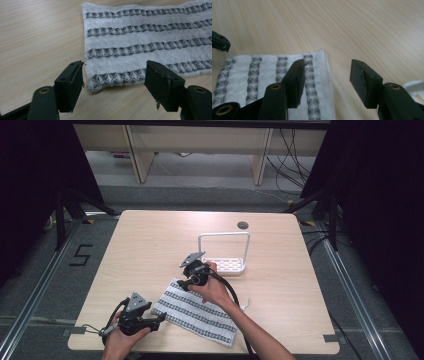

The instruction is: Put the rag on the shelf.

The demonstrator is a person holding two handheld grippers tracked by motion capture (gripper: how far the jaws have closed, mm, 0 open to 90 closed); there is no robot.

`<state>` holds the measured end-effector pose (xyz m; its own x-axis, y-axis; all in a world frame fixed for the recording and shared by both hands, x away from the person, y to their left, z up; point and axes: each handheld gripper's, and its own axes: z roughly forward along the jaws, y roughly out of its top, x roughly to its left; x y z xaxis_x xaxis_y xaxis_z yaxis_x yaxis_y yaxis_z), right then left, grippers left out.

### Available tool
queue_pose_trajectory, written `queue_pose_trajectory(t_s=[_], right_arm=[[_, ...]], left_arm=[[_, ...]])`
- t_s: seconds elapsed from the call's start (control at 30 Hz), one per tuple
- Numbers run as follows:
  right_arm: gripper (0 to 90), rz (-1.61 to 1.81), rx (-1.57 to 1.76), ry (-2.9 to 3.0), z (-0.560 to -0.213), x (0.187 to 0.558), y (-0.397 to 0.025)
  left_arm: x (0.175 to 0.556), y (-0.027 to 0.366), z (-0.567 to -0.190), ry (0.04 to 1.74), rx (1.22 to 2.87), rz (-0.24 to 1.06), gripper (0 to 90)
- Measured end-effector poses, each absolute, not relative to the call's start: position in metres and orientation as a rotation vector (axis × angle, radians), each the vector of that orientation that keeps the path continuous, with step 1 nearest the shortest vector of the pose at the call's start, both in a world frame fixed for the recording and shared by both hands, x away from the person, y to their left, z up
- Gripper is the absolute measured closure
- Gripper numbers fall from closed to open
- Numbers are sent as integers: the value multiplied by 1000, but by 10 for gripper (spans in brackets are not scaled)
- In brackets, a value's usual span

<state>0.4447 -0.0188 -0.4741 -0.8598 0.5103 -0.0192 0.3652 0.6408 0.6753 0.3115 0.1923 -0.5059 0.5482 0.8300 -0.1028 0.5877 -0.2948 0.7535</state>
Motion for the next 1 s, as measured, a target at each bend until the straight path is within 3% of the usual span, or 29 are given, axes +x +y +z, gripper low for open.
queue_pose_trajectory(t_s=[0.5, 1.0], right_arm=[[508, 950, 721, 2723, -490, 460, 16], [547, 892, 787, 2773, -501, 467, 24]], left_arm=[[318, 193, -508, 1170, 2043, 380, 348], [322, 190, -511, 1159, 2152, 356, 421]])
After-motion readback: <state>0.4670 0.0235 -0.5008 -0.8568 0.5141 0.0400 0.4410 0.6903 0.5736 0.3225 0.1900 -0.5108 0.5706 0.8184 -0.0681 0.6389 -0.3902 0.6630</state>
